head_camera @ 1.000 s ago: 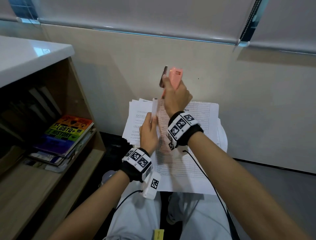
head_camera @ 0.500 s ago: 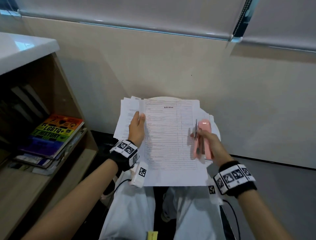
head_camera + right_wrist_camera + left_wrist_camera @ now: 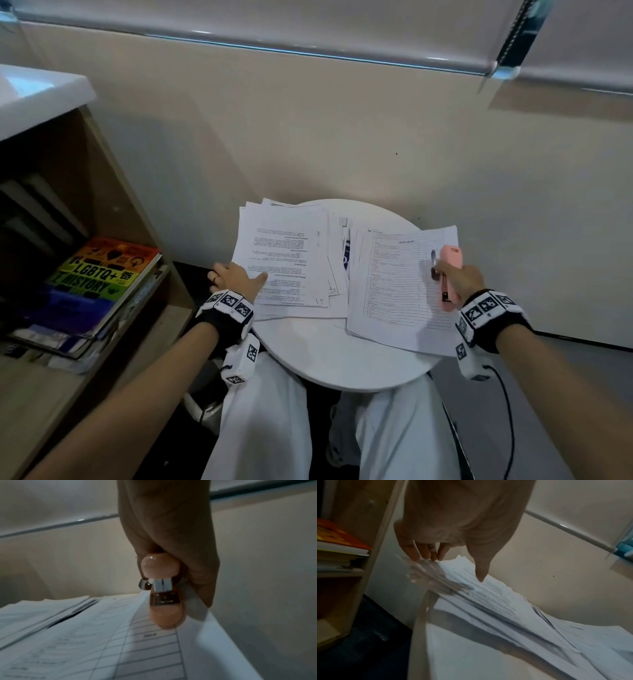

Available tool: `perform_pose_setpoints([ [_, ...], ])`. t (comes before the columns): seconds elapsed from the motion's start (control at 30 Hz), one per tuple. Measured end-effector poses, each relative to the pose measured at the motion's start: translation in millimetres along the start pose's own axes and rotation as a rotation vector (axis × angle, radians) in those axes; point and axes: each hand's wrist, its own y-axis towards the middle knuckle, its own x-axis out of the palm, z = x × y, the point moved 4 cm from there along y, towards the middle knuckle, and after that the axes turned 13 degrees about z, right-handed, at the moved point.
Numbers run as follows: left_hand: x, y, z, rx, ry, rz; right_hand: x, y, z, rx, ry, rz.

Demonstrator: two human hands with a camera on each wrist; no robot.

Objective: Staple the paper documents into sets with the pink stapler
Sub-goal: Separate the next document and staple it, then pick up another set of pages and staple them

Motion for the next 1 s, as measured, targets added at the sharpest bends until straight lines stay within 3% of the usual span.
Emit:
perform_pose_setpoints([
  [0.17, 10.8, 5.5, -1.4, -0.039, 0.094, 0.058, 25.9, 17.8, 7.6, -0.034, -0.096, 0.025],
  [0.23, 13.2, 6.1, -5.0, -0.054, 0.09, 0.067, 30.2, 20.5, 15.1, -0.059, -0.182, 0.105],
  [0.33, 14.1, 3.9, -5.8, -0.018, 0.065, 0.132, 30.0, 0.8, 9.7, -0.352, -0.379, 0.251],
  [0.43, 14.2, -1.4, -1.4, 0.02, 0.037, 0.203, 39.8, -28.0, 14.1, -0.483, -0.341, 0.144],
  [0.6, 4.4, -5.1, 5.9, 0.019, -0.009, 0.238, 64.6, -62.1, 46.8, -0.178, 0.009, -0.145],
  [0.7, -0.4, -0.2, 0.1, 0.064, -0.281, 0.247, 68.4, -72.3, 54.5, -0.124, -0.005, -0.16],
  [0.83, -14.5, -8.3, -16.2, 0.278, -0.674, 0.25, 64.2, -70.2, 55.1, -0.068, 0.027, -0.18],
  [1.0, -30.6, -25.3, -39.8, 0.233, -0.965, 0.02, 55.4, -70.6, 55.8, 0.024, 0.085, -0.189],
])
